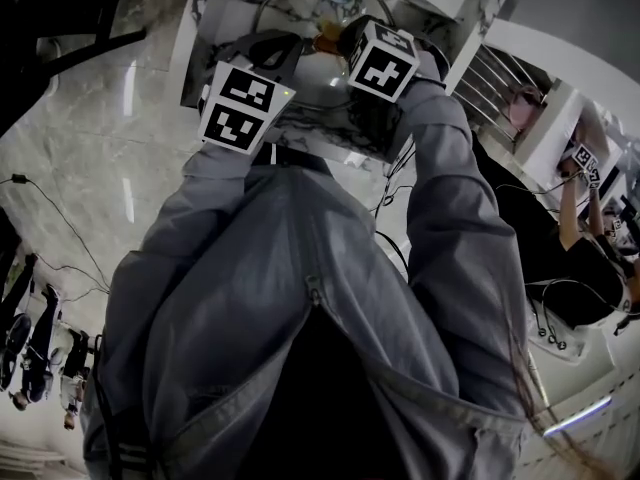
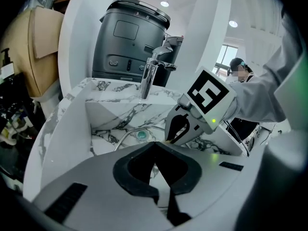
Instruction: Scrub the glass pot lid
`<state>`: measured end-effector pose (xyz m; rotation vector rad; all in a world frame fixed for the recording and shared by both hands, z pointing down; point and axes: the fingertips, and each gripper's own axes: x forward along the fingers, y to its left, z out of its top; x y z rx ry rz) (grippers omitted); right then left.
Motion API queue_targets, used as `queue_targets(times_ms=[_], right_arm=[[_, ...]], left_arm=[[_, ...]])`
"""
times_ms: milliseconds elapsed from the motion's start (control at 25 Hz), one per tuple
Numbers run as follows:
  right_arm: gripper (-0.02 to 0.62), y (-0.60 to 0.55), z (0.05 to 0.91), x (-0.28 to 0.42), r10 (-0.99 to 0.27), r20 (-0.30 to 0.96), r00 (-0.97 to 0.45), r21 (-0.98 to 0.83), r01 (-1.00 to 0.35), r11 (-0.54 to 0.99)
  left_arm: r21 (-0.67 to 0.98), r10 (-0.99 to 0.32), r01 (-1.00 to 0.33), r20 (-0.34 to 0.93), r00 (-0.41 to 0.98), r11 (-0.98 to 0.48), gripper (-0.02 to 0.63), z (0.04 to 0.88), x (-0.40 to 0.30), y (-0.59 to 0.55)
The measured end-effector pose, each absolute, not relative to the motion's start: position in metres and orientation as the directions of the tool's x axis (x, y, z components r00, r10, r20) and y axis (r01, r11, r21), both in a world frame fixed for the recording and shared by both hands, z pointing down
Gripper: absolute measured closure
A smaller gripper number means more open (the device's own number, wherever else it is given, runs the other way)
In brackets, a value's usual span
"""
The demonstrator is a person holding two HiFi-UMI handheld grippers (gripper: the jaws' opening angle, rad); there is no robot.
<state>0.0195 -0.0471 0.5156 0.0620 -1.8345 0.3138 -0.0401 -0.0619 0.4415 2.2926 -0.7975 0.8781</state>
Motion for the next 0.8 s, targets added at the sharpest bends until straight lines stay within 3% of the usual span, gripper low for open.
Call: queue_targets(times_ms=[520, 800], right_arm=[[0.549, 0.025, 0.531, -0.005, 0.162, 0.944, -0.289, -0.219, -0.18, 0.959], [0.548, 0.022, 0.55, -0.006, 0.071, 0.974, -0.214, -0.119, -0.22, 0.968]], left_arm=[[0.274, -0.332, -0.691, 0.721, 0.608, -0.669, 0.591, 0.437, -0.046, -0.034], [0.268, -0.336, -0.695, 0.724, 0.602, -0.668, 0.591, 0.437, -0.052, -0.03]])
